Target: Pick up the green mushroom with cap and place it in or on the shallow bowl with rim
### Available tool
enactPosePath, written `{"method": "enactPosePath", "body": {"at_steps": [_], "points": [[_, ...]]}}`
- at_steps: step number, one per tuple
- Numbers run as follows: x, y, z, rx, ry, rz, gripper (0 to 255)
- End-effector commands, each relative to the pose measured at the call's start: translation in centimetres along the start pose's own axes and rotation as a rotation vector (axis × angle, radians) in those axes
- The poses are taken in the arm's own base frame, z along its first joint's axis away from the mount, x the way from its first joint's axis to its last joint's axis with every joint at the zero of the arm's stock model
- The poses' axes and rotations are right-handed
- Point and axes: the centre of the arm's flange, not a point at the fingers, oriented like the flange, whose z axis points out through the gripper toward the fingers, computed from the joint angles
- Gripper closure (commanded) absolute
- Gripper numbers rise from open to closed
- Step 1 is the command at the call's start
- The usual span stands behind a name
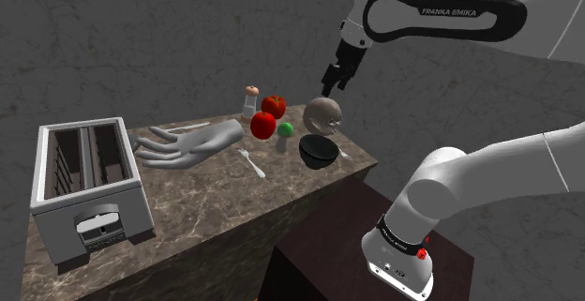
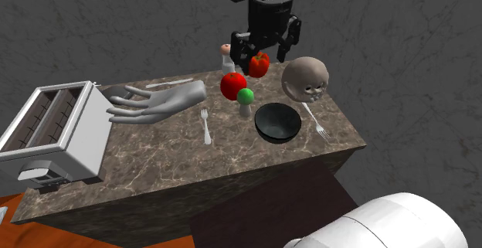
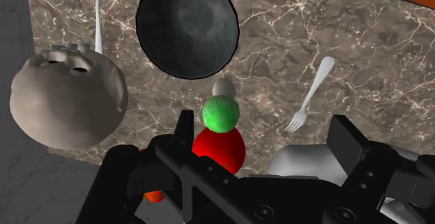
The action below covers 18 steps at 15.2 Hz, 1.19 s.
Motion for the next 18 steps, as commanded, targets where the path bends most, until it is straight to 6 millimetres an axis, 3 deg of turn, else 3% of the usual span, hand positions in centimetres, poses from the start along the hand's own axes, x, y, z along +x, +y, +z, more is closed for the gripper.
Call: {"method": "enactPosePath", "body": {"at_steps": [1, 18], "points": [[1.2, 0.6, 2.6, 0.015, 0.005, 0.01, 0], [10.4, 5.0, 22.9, 0.144, 0.028, 0.092, 0]]}}
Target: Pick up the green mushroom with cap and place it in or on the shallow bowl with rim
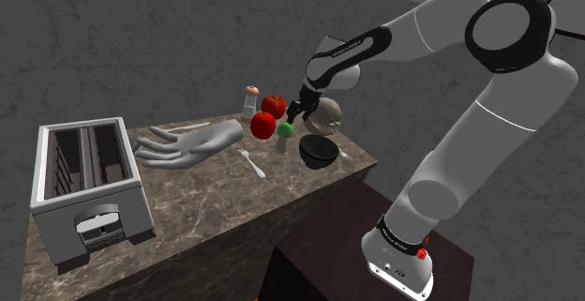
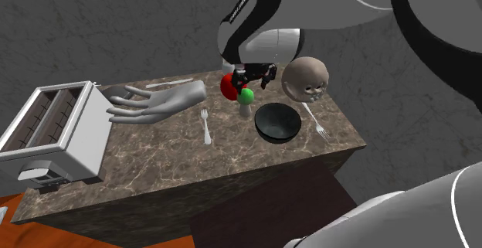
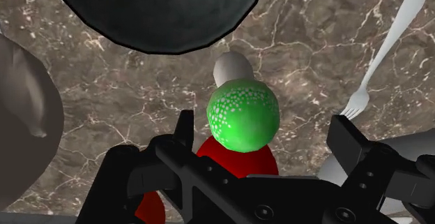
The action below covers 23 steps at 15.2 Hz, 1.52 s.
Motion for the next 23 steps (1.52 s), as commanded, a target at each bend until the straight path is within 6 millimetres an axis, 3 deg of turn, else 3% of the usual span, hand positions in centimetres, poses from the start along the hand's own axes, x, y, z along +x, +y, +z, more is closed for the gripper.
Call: {"method": "enactPosePath", "body": {"at_steps": [1, 9, 17, 18, 23], "points": [[1.1, 0.6, 2.5, 0.014, 0.004, 0.01, 0], [1.6, 0.7, 7.2, 0.021, 0.005, 0.014, 0], [1.6, 0.7, 7.5, 0.021, 0.005, 0.014, 0], [1.6, 0.7, 7.5, 0.02, 0.005, 0.014, 255], [1.6, 0.7, 7.4, 0.021, 0.005, 0.014, 255]]}}
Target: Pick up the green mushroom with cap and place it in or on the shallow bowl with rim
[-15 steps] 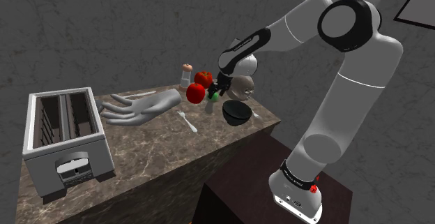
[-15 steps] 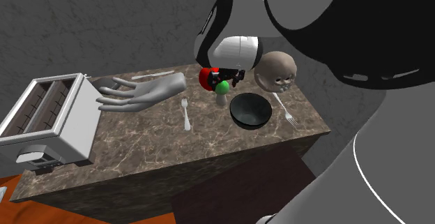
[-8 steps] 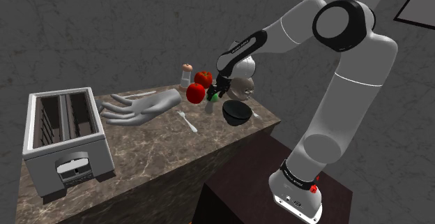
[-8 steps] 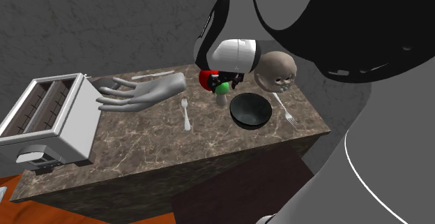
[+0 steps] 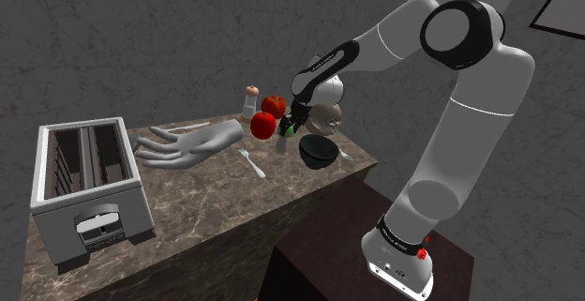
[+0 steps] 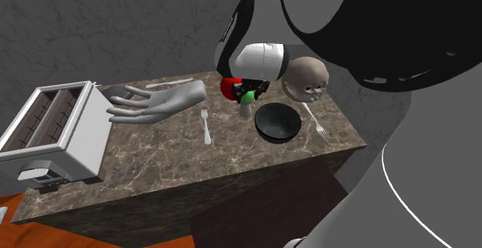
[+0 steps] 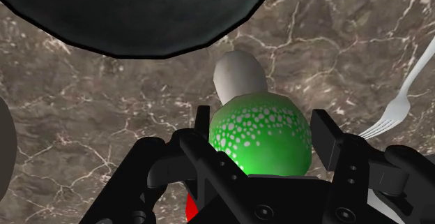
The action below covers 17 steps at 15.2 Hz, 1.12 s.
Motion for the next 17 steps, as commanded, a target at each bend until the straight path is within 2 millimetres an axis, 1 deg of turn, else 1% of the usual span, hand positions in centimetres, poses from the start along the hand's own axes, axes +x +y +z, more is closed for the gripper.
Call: {"method": "enactPosePath", "body": {"at_steps": [1, 4, 17], "points": [[0.0, 0.0, 0.0, 0.0, -0.001, 0.0, 255], [0.0, 0.0, 0.0, 0.0, -0.001, 0.0, 255], [1.1, -0.7, -6.7, 0.0, -0.001, 0.0, 255]]}}
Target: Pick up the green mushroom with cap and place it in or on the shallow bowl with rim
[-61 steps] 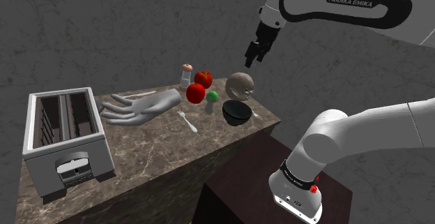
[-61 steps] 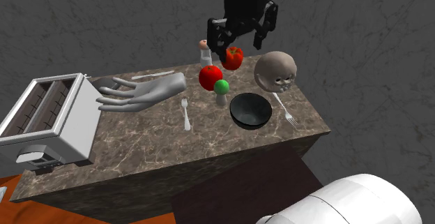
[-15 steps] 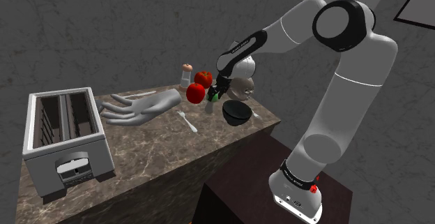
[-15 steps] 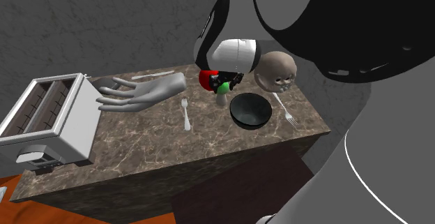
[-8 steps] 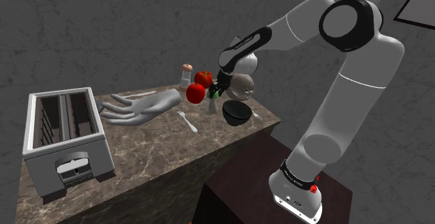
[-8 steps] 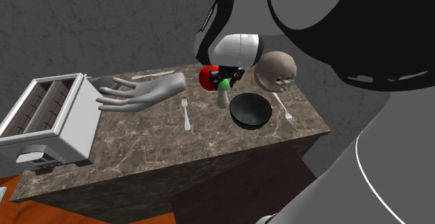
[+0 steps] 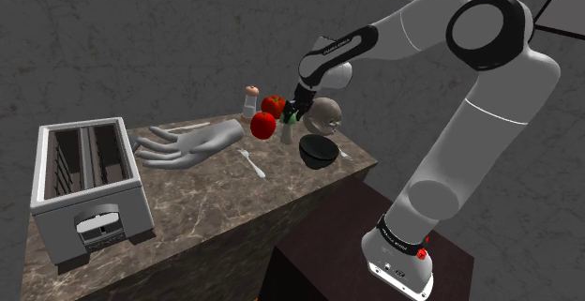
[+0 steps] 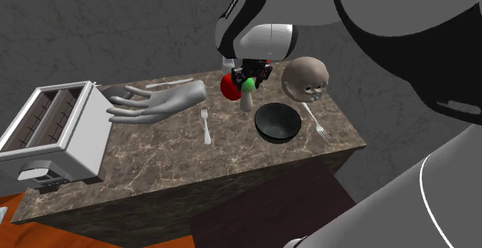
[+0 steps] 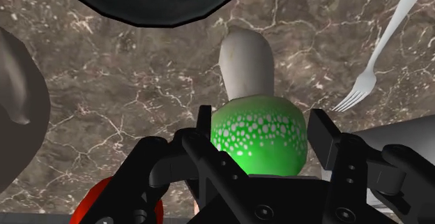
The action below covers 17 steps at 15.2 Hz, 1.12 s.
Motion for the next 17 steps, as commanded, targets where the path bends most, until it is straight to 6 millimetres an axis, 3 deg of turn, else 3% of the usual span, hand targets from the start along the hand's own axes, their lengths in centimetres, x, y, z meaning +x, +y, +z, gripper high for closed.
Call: {"method": "enactPosePath", "body": {"at_steps": [1, 17], "points": [[0.2, -0.2, -1.0, 0.0, 0.0, 0.0, 255], [1.5, -0.9, -9.3, 0.0, 0.0, 0.0, 255]]}}
